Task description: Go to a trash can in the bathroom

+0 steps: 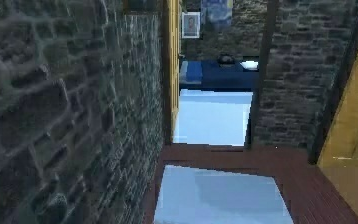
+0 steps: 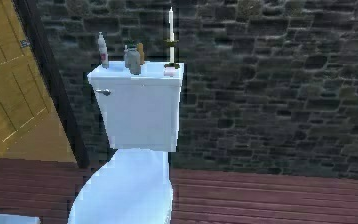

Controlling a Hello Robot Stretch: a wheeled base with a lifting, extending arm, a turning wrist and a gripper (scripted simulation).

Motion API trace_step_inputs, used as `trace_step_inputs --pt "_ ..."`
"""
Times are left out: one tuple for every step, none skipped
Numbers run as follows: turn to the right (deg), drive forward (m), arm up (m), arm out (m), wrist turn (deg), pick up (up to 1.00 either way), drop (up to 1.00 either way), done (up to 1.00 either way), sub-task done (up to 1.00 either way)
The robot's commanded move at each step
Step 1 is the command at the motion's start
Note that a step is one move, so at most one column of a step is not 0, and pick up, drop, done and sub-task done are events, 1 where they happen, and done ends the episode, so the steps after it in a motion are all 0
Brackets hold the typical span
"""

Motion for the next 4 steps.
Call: trace_step_inputs --pt "0.0 0.3 0.0 0.0 0.0 0.0 0.0 0.0 0.0" --pt "12.0 0.0 0.0 0.0 0.0 0.0 0.0 0.0 0.0" --pt "0.0 1.0 0.0 0.0 0.0 0.0 0.0 0.0 0.0" --pt "0.0 0.95 0.0 0.0 0.0 0.0 0.0 0.0 0.0"
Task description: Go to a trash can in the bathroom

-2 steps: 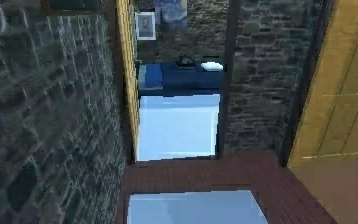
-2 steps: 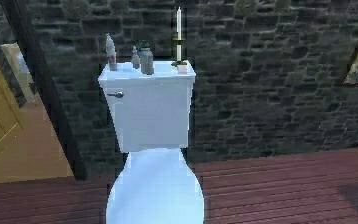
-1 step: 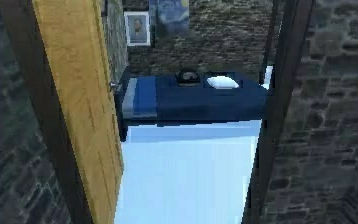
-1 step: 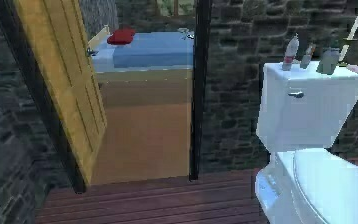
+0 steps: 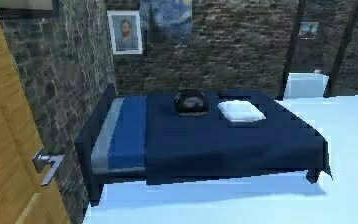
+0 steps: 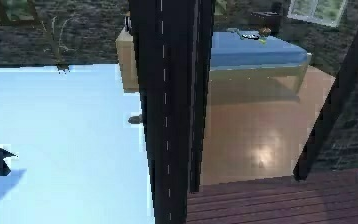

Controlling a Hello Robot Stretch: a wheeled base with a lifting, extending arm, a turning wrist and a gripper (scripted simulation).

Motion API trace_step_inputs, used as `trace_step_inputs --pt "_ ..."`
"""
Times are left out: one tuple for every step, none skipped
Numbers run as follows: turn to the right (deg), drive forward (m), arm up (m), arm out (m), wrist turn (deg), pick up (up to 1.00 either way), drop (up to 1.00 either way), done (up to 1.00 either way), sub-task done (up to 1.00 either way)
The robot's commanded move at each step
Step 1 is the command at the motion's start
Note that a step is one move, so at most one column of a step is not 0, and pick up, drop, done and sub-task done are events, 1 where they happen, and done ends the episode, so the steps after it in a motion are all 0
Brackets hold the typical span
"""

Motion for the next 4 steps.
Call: trace_step_inputs --pt "42.0 0.0 0.0 0.0 0.0 0.0 0.0 0.0 0.0" --pt "0.0 0.05 0.0 0.0 0.0 0.0 0.0 0.0 0.0" --pt "9.0 0.0 0.0 0.0 0.0 0.0 0.0 0.0 0.0" --pt "0.0 0.25 0.0 0.0 0.0 0.0 0.0 0.0 0.0"
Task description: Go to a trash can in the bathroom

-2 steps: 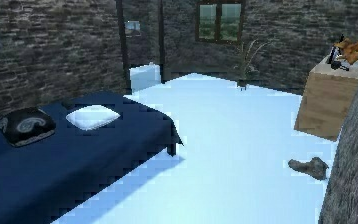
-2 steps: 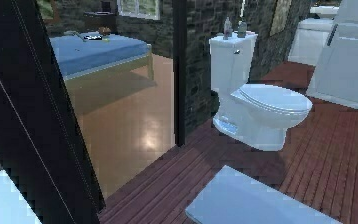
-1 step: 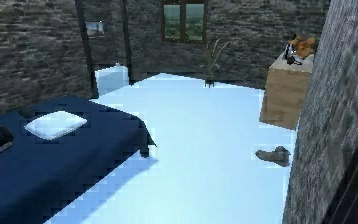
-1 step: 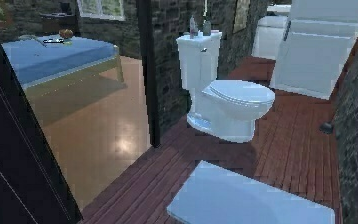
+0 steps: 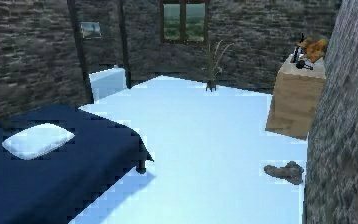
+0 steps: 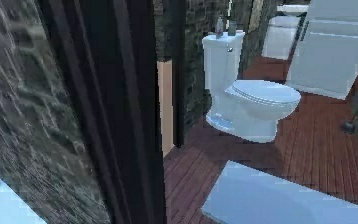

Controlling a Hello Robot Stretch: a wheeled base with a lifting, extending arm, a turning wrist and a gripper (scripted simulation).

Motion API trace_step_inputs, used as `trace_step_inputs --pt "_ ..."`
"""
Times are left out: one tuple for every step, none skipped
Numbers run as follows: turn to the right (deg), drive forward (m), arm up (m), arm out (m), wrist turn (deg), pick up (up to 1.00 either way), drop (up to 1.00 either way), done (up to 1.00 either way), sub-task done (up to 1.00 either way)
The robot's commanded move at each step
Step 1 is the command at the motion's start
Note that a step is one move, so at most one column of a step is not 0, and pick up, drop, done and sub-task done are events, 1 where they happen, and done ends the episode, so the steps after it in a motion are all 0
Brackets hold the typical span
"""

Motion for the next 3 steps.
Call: trace_step_inputs --pt "6.0 0.0 0.0 0.0 0.0 0.0 0.0 0.0 0.0" --pt "0.0 1.0 0.0 0.0 0.0 0.0 0.0 0.0 0.0" --pt "0.0 0.4 0.0 0.0 0.0 0.0 0.0 0.0 0.0"
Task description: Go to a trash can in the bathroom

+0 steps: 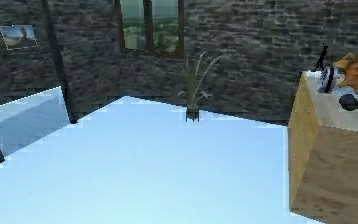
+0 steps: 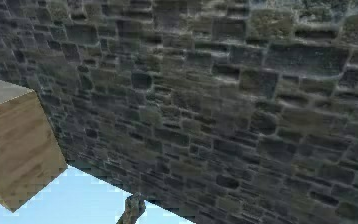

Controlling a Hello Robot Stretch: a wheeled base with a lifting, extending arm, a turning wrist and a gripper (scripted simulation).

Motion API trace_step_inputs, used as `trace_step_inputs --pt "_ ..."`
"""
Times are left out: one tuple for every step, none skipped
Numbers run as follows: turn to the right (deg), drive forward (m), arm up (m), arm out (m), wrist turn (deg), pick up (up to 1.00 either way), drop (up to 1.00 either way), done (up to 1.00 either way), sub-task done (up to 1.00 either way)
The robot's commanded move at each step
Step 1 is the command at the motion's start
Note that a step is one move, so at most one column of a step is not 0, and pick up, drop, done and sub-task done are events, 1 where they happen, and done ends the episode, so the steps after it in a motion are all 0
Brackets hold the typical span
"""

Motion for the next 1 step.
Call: trace_step_inputs --pt "-12.0 0.0 0.0 0.0 0.0 0.0 0.0 0.0 0.0"
